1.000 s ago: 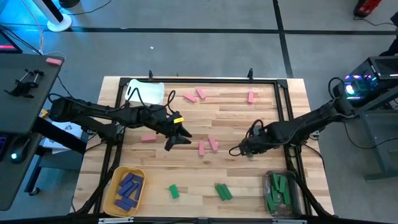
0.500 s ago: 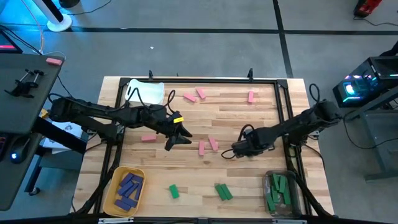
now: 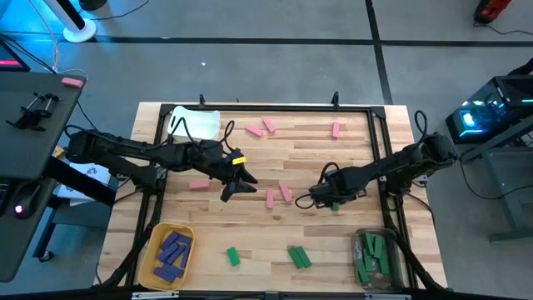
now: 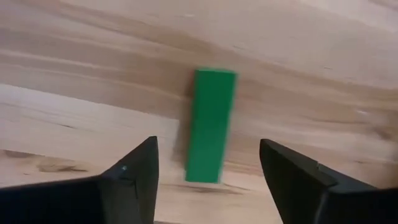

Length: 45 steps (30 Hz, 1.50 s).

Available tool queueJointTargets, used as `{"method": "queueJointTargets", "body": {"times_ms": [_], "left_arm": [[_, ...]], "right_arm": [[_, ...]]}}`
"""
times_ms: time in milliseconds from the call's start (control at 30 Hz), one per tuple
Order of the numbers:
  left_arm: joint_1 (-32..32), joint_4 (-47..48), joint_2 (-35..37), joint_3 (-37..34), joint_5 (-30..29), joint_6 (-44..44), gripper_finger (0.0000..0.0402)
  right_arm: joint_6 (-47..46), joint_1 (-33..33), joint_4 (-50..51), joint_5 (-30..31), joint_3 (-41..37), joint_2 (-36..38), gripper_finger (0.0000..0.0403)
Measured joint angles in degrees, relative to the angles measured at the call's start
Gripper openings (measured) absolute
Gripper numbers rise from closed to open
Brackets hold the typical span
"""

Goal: Sort blocks
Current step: Put the green block into the black bin

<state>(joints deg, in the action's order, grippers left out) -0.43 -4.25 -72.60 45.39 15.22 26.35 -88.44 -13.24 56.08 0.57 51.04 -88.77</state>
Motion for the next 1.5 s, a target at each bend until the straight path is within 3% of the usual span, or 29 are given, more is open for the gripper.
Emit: {"method": "queueJointTargets", "body": {"times_ms": [367,467,633,833,967,1067,1367,1500], "left_arm": [[0.0,0.0,0.0,0.0,0.0,0.0,0.0168],[0.0,0.0,0.0,0.0,0.0,0.0,0.0168],[0.0,0.0,0.0,0.0,0.0,0.0,0.0168],[0.0,-0.3,0.0,0.0,-0.2,-0.9,0.0168],[0.0,-0.4,0.0,0.0,-1.7,-3.7,0.0168],[0.0,-0.2,0.0,0.0,-4.7,-4.4,0.0168],[0.1,-0.2,0.0,0.0,-6.0,0.0,0.0168],[0.1,-0.3,0.0,0.0,-6.0,1.1,0.0168]], "right_arm": [[-4.1,2.0,-13.5,-5.7,-8.7,0.3,0.0207],[-4.1,2.0,-13.4,-5.9,-8.7,0.3,0.0167],[-1.5,1.3,-12.0,-5.5,-7.9,1.1,0.0027],[0.5,-1.9,-4.8,-2.2,-0.7,8.0,0.0013],[2.7,-7.6,-1.0,3.3,6.3,13.5,0.0008],[3.8,-13.3,1.1,3.8,10.9,15.2,0.0004],[-5.3,-36.4,3.1,-13.6,13.8,10.9,0.0002],[-11.8,-43.9,5.5,-17.8,13.8,8.3,0.0002]]}}
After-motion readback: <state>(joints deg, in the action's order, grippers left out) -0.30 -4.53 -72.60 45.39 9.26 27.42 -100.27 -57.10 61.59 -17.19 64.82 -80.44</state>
